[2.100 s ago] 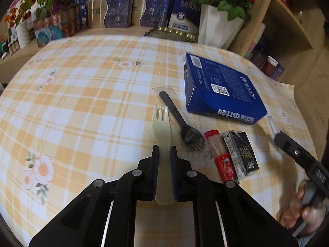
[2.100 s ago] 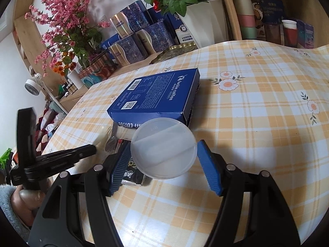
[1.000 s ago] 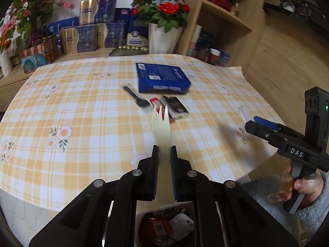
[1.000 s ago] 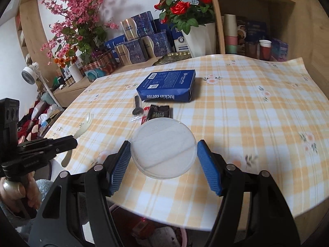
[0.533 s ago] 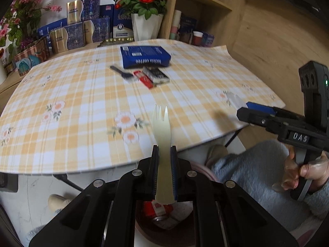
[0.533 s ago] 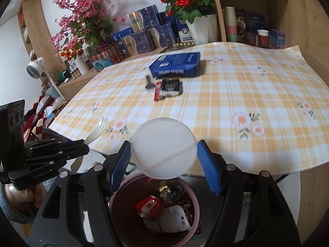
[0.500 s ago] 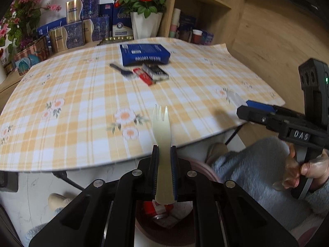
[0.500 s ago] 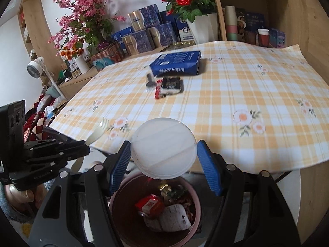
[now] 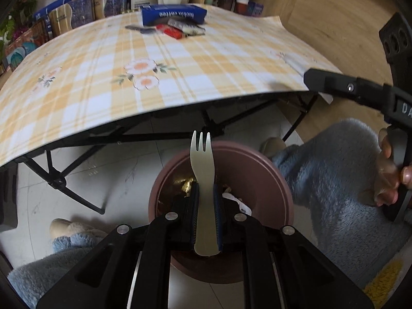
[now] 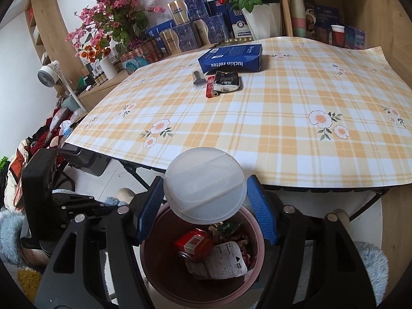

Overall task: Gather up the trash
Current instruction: 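Carry the white fork and the clear lid over the bin with both grippers, then open the left gripper over the bin to drop the white fork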

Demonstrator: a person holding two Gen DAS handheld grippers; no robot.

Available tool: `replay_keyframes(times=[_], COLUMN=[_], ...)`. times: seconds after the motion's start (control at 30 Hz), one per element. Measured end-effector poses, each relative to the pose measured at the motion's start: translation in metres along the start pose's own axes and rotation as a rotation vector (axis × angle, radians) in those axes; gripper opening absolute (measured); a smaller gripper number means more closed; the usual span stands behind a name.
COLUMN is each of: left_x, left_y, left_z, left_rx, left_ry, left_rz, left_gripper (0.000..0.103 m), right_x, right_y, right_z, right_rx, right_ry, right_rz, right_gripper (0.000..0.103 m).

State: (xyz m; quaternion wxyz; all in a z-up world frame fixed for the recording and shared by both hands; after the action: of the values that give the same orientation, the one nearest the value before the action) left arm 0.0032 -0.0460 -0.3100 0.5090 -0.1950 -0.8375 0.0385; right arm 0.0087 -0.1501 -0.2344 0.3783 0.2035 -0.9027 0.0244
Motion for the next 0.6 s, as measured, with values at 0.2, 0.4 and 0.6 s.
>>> replay_keyframes(times=[0.2, 0.4, 0.6], left_x=[-0.021, -0.021, -0.01], left_y=[0.004, 0.006, 0.007], left_z=[0.009, 0.009, 0.003], left_rx=[0.026, 0.032, 0.049], left_ry=[0.079, 0.079, 0.034], left_rz=[0.001, 0.007, 0.015], left_gripper=[0.011, 0.012, 0.016], right_x=[-0.005, -0.007, -0.011], right_y=[0.001, 0.001, 0.007], right_z=[0.003, 0.006, 0.008], right_rx=[0.01, 0.009, 0.034], right_ry=[0.025, 0.035, 0.05], right_rz=[0.003, -0.004, -0.015], right_gripper=[0.067, 0.067, 0.067])
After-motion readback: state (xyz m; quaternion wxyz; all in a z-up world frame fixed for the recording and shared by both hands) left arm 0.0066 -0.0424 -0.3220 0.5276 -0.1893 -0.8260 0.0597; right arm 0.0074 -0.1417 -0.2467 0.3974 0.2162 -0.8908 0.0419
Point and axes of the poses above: each gripper's, at about its wrist camera, not at the fingertips, and x roughly against the way its jaws point, y to its left, z to its underside, the point moved 6 cm from there along -x, roughly the way its jaws point, and after that the axes turned 13 degrees about x, right-handed, at the moved point
